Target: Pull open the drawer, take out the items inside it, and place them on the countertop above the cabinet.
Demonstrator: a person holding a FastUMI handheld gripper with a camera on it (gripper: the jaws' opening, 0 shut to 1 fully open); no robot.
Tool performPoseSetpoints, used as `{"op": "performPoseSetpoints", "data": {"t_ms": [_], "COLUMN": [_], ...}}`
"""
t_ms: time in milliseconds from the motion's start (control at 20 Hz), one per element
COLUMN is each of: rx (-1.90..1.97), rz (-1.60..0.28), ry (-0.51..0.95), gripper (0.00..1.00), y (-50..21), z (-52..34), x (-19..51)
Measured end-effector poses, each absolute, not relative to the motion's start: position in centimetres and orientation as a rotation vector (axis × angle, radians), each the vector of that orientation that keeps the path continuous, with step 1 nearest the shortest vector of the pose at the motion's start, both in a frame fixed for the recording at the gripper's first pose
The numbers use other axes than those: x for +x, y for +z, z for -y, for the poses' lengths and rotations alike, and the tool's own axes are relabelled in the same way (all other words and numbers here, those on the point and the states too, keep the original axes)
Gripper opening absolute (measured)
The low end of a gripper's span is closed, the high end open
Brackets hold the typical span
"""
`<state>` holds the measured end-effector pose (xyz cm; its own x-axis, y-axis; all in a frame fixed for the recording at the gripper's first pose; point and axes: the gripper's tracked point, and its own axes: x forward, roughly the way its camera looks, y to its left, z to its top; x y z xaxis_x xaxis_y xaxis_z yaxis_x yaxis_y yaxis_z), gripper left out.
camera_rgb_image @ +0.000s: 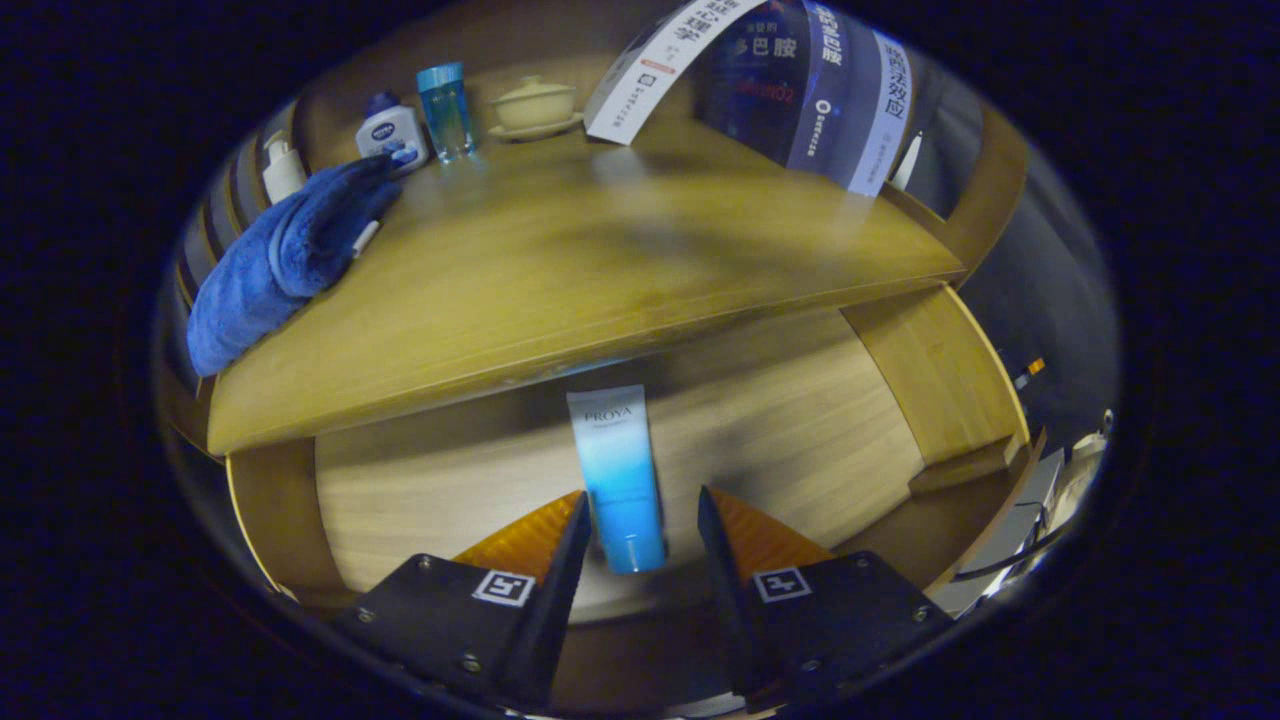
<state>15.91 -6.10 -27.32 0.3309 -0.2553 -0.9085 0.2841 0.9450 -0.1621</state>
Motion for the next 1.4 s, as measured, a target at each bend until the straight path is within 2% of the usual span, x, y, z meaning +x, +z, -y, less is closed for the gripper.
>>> {"op": "performPoseSetpoints", "data": {"t_ms": [650,900,950,1050,1150,1400], "rx": [0.04,0.058,0.061,0.085,0.098,-0.01], "rz": [-1.328,-1.28,-1.265,-1.247,-1.247,-1.269], "ry": [-0.298,-0.318,-0.322,-0.335,-0.33,-0.328], "gripper": [0.65,0.58,0.55,0.43,0.39,0.38], "y": [-30.3,-30.3,-30.5,-30.3,-30.2,-29.4], "z": [5.6,5.7,5.9,6.0,5.9,6.7], "x": [15.0,15.7,15.8,15.8,15.9,16.2]}}
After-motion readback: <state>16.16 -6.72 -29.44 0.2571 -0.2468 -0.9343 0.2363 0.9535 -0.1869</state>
